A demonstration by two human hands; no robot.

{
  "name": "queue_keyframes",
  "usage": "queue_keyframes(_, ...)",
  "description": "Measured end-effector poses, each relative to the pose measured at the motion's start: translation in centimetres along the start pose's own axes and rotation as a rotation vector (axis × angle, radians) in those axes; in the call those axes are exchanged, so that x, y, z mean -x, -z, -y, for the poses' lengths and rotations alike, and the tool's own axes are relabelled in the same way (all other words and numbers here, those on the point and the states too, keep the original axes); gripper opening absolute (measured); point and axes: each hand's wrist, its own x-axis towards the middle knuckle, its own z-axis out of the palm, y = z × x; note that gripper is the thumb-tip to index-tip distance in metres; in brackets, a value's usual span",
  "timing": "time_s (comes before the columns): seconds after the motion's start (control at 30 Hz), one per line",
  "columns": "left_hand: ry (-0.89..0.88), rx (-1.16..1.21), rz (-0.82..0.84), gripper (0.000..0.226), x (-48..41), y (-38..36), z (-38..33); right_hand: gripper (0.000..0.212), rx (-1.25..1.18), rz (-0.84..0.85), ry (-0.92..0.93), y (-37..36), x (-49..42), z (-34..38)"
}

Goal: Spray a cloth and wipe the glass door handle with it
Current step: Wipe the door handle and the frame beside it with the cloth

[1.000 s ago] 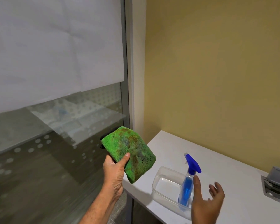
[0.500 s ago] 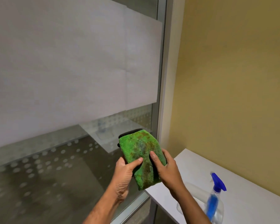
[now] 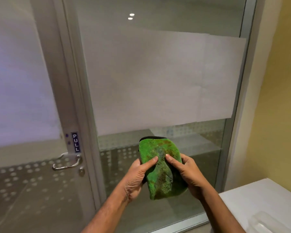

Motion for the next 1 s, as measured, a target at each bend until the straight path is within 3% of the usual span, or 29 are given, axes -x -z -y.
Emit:
queue_keyframes(0.1,-0.022,0.024,-0.123,0.034,2.2,2.9,-1.7,0.033,-0.104,0.04,0.004,-4.6,0.7,-0.1)
queue_keyframes(0.23,-0.06,0.013,-0.241,0.049,4.2,8.5,-3.1,0.028,-0.193,0.105,-0.032,-11.0,1.0,-0.7)
queue_keyframes(0.33,-0.084,0.019,-0.283,0.059,5.2,13.3,-4.1,0.03,-0.24,0.138,-0.074,-15.8,0.4,-1.5)
queue_keyframes(0.63,-0.141,-0.01,-0.311,0.038,5.8,29.0,-7.8,0.03,-0.35,0.083,-0.138,-32.3,-3.3,-3.3)
queue_keyframes(0.73,-0.215,-0.057,-0.404,0.057,4.0,32.8,-8.4,0.022,-0.359,-0.045,-0.134,-35.9,-5.4,-4.0)
queue_keyframes(0.8,-0.262,-0.176,-0.474,0.08,2.8,35.0,-8.9,0.013,-0.318,-0.237,-0.116,-37.0,-7.2,-4.8)
queue_keyframes(0.9,-0.366,-0.324,-0.575,0.068,1.6,38.3,-9.5,0.01,-0.137,-0.544,-0.009,-37.8,-10.7,-5.7)
queue_keyframes(1.0,-0.464,-0.651,-0.645,0.069,0.6,41.5,-10.0,0.02,0.02,-0.713,0.101,-38.5,-14.1,-6.2)
